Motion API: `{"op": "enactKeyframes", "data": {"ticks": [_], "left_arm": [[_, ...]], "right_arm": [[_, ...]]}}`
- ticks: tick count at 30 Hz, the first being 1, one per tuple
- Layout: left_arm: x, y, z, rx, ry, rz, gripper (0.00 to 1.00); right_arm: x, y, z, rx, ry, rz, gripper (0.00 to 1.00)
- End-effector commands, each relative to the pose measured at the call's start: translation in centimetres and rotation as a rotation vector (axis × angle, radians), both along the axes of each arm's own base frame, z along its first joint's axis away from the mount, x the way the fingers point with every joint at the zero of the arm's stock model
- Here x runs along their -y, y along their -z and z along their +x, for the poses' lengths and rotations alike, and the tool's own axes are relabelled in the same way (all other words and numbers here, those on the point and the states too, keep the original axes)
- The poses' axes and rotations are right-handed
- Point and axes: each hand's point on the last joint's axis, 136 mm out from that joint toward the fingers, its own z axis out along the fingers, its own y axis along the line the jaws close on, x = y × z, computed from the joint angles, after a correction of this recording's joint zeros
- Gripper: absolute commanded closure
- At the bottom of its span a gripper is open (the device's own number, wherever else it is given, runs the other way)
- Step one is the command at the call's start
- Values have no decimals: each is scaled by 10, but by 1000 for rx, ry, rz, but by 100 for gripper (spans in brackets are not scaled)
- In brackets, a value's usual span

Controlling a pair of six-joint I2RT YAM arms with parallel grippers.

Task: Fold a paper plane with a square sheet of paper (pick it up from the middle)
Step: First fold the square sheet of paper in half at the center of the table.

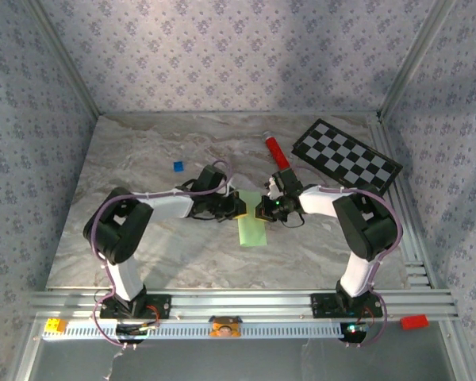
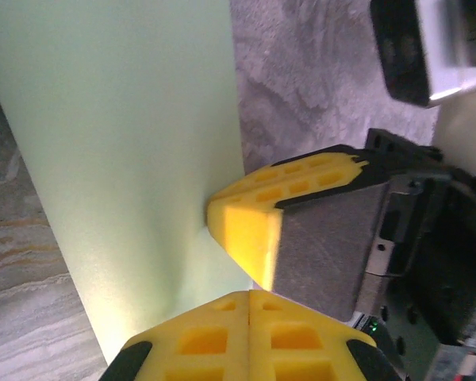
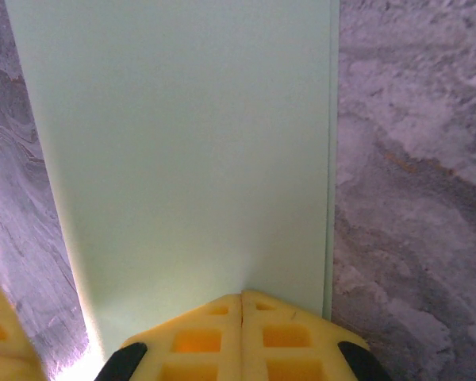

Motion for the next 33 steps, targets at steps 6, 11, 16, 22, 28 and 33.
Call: {"op": "enactKeyframes", "data": {"ticks": [6,11,16,22,28,33], "left_arm": [[-8,24,-4,0,37,89,100],[-23,47,-14,-6,52,172,100],[-38,67,-22,-16,56,246,100],[-33,44,-14,13,42,217,100],[-13,-4,-5,40,16,90,100],[0,-10,-15,-13,29,11,100]], "right_arm": [[28,32,-27,-103,22,-139,100],[29,34,-30,-111,23,-142,100],[30,36,-31,-114,26,-152,100],[31,36,-31,-113,33,-157,100],[32,36,-31,-110,35,-161,100],[32,36,-32,-110,34,-163,100]]}}
